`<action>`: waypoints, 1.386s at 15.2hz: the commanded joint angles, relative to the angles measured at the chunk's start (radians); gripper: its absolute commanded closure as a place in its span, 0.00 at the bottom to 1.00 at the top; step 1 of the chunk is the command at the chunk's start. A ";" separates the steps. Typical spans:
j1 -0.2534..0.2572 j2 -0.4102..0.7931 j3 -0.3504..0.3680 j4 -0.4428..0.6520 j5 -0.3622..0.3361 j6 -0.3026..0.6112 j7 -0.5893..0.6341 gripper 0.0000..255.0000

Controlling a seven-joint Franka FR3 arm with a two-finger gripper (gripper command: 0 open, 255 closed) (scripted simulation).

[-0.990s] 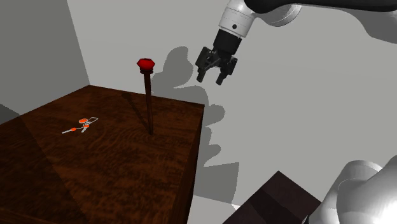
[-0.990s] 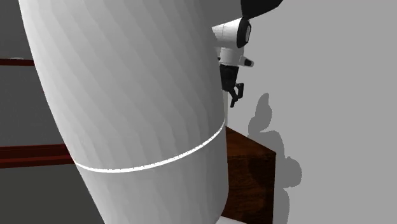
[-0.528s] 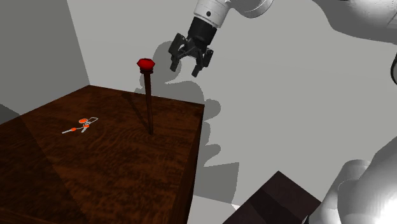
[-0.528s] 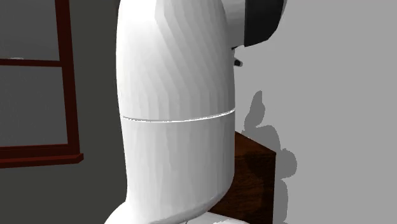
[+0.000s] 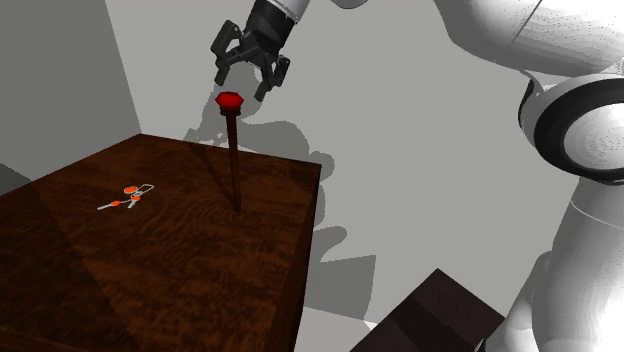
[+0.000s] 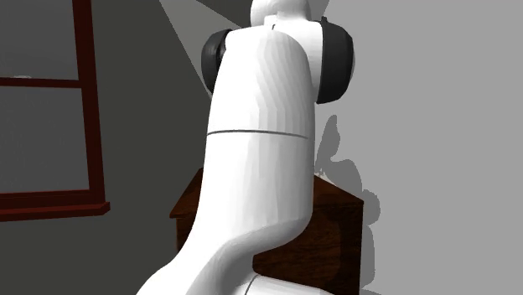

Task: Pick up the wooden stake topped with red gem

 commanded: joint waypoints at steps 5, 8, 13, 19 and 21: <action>0.010 0.035 0.009 0.006 0.011 0.041 -0.008 0.00; 0.009 0.010 0.009 -0.070 0.017 0.089 -0.026 0.00; 0.009 0.006 0.009 -0.084 0.018 0.099 -0.030 1.00; 0.009 0.009 0.009 -0.080 0.018 0.099 -0.030 1.00; 0.009 0.012 0.009 -0.060 0.016 0.083 -0.024 1.00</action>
